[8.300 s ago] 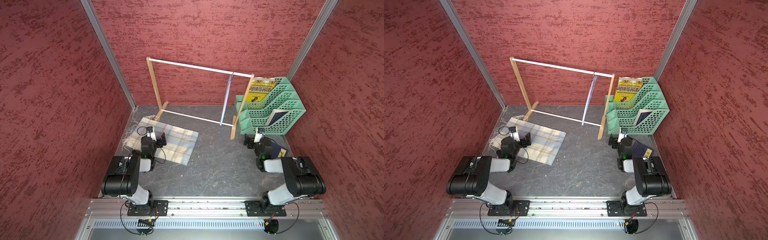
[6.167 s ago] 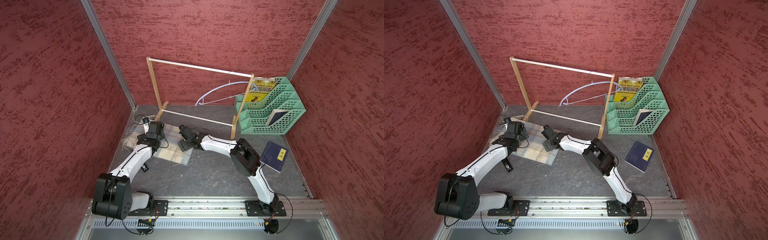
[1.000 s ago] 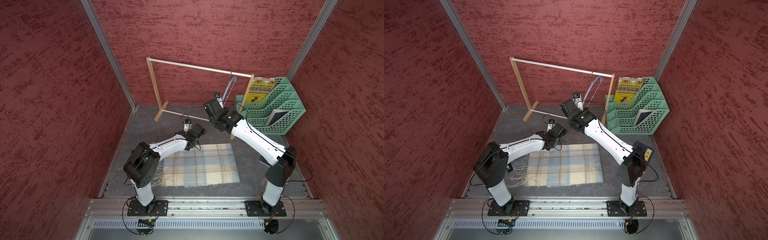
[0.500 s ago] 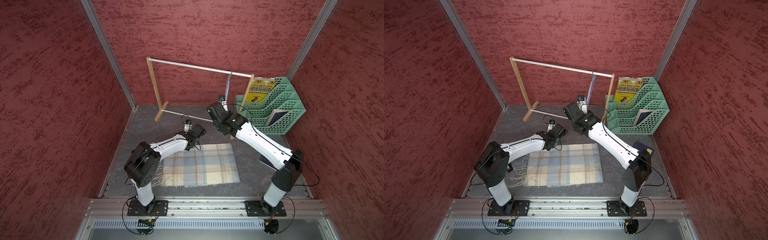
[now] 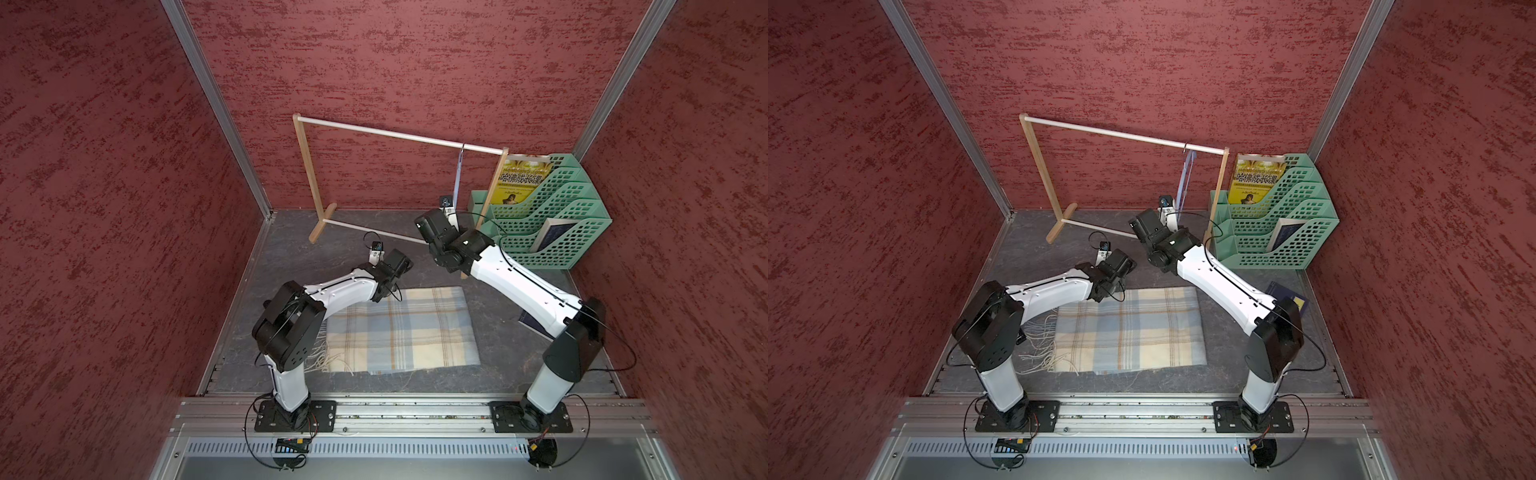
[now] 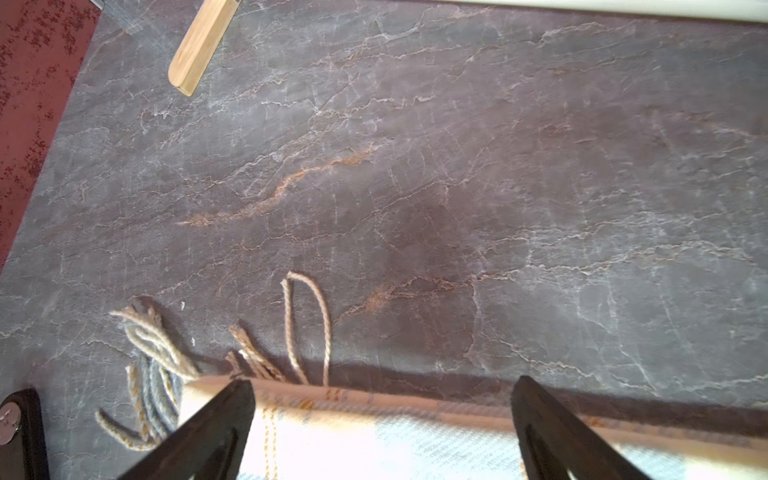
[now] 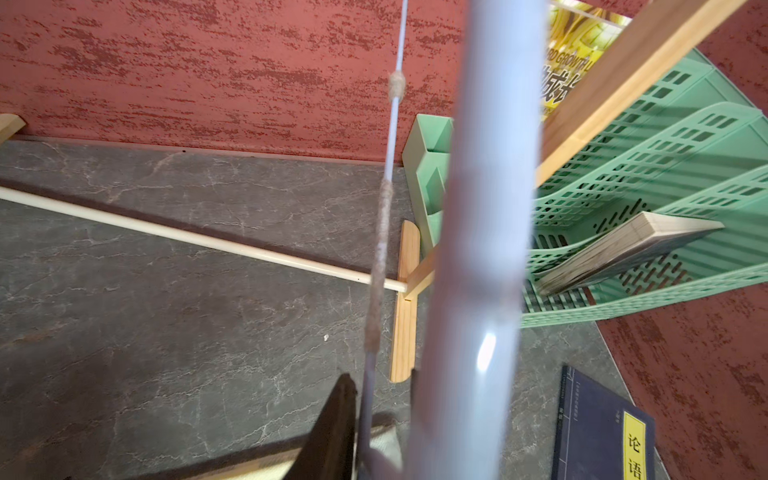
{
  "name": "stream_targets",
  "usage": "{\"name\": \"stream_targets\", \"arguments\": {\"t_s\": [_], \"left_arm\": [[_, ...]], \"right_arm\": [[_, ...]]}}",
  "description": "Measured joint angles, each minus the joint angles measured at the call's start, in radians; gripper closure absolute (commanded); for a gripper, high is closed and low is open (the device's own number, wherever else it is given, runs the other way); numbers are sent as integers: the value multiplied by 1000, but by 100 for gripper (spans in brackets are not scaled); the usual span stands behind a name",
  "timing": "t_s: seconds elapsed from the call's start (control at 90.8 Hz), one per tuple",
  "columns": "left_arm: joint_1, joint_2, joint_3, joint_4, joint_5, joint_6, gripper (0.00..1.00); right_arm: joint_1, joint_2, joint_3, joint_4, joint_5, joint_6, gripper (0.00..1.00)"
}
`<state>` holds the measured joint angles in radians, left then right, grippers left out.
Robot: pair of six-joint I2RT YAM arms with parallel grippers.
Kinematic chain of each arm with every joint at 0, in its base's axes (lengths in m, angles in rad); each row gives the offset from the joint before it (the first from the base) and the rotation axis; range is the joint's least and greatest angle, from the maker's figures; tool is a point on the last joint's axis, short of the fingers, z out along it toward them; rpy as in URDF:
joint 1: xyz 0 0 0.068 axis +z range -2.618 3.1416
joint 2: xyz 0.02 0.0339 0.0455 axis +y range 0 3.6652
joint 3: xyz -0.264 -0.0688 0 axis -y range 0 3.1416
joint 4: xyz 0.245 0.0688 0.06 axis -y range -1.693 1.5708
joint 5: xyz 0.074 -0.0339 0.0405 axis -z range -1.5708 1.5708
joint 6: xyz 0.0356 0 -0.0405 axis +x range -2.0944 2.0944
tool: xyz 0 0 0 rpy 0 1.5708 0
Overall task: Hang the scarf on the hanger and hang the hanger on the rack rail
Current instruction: Pick up the hanger from the clothesline.
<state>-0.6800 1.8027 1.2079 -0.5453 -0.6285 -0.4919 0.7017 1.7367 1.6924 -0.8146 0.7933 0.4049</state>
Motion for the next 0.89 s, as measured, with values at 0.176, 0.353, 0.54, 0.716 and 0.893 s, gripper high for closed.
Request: {"name": "stream_targets", "arguments": {"t_s": [0.176, 0.353, 0.54, 0.716, 0.893], "left_arm": [[0, 0, 0, -1, -1, 0, 0], [-3, 0, 1, -5, -2, 0, 0], [-6, 0, 11, -13, -9, 0, 0], [-7, 0, 14, -15, -9, 0, 0], [-10, 0, 17, -15, -9, 0, 0]], "right_arm": [[-3, -1, -11, 5, 0, 2, 79], [-3, -9, -20, 11, 0, 9, 83], [-3, -23, -20, 10, -2, 10, 79], [-3, -45, -20, 8, -4, 11, 67], [-3, -55, -20, 7, -8, 11, 75]]}}
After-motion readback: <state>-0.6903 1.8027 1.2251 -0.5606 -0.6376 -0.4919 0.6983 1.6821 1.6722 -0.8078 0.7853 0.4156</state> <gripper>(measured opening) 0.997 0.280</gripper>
